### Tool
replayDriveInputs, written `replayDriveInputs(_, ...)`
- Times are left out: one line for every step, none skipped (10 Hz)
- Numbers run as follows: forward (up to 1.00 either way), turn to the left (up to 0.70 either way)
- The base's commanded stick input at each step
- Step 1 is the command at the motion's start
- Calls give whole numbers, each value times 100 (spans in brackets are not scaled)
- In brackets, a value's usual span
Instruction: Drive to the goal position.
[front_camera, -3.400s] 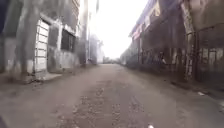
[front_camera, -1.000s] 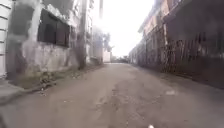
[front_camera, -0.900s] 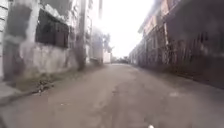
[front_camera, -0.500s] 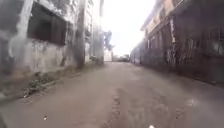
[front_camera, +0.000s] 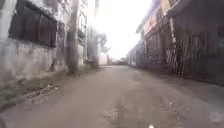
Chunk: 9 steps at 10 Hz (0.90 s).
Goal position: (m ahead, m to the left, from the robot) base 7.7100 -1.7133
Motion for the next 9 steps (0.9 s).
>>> replayDriveInputs(100, 0)
replayDriveInputs(100, 0)
replayDriveInputs(100, 0)
replayDriveInputs(100, 0)
replayDriveInputs(100, 0)
replayDriveInputs(100, 0)
replayDriveInputs(100, 0)
replayDriveInputs(100, 0)
replayDriveInputs(100, 0)
